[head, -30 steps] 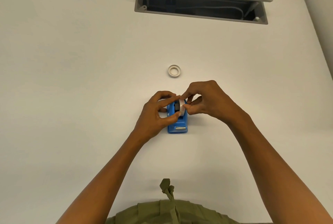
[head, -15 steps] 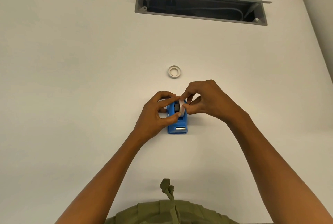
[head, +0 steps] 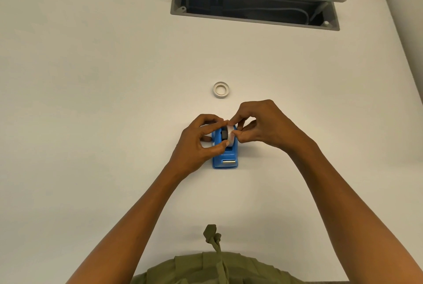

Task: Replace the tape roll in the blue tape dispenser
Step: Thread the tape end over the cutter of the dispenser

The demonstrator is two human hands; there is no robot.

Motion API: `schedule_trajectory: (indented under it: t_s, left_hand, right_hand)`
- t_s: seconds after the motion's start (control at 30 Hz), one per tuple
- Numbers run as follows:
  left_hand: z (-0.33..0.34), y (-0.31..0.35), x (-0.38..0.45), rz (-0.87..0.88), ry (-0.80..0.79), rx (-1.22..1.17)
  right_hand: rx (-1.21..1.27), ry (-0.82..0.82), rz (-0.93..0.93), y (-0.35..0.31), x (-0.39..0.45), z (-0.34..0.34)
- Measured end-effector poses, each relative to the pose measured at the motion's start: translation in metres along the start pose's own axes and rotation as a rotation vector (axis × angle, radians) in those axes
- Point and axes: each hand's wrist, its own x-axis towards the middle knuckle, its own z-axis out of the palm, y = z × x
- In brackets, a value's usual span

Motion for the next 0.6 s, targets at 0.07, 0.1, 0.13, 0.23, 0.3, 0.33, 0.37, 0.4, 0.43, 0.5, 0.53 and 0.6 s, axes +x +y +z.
schedule_trajectory:
  t_s: [0.07,0.1,0.13,0.23,0.3,0.33,0.37,0.4,0.43,0.5,0.53,0.6]
  left_hand:
    - [0.0001,0.0,0.0002,0.004,0.003,-0.003]
    - [0.0001,0.0,0.0003,0.006,0.004,-0.005]
    - [0.0,0.0,0.0004,0.008,0.005,-0.006]
    - [0.0001,0.0002,-0.0002,0.013,0.006,-0.012]
    - [0.0005,0.0003,-0.0007,0.014,0.008,-0.013]
    - [0.0004,0.0002,-0.0006,0.016,0.009,-0.012]
    - [0.0003,0.0001,-0.0006,0.019,0.01,-0.013]
    - [0.0003,0.0,-0.0003,0.021,0.01,-0.014]
    - [0.0001,-0.0002,-0.0003,0.023,0.008,-0.013]
    - [0.0003,-0.0004,-0.0003,0.027,0.007,-0.014]
    - [0.0002,-0.0004,-0.0004,0.028,0.009,-0.016]
    - [0.0003,-0.0006,-0.0002,0.025,0.011,-0.02]
  right_hand:
    - [0.0,0.005,-0.018,0.0012,-0.0003,0.0003]
    - [-0.008,0.004,-0.025,0.0014,-0.0006,0.0007]
    - [-0.017,0.003,-0.03,0.0014,-0.0007,0.0008]
    - [-0.023,0.006,-0.032,0.0007,-0.0019,0.0008]
    - [-0.027,0.0,-0.027,-0.0001,-0.0032,0.0008]
    - [-0.04,-0.012,-0.022,-0.0008,-0.0037,0.0012]
    - [-0.058,-0.025,-0.014,-0.0018,-0.004,0.002]
    - [-0.073,-0.029,-0.008,-0.003,-0.004,0.0031]
    - [-0.08,-0.027,-0.005,-0.0039,-0.0038,0.0039]
    - [-0.075,-0.02,0.003,-0.0047,-0.0029,0.0039]
    - [-0.064,-0.019,0.009,-0.0049,-0.0023,0.0034]
    - [-0.033,-0.015,0.025,-0.0048,-0.0014,0.0018]
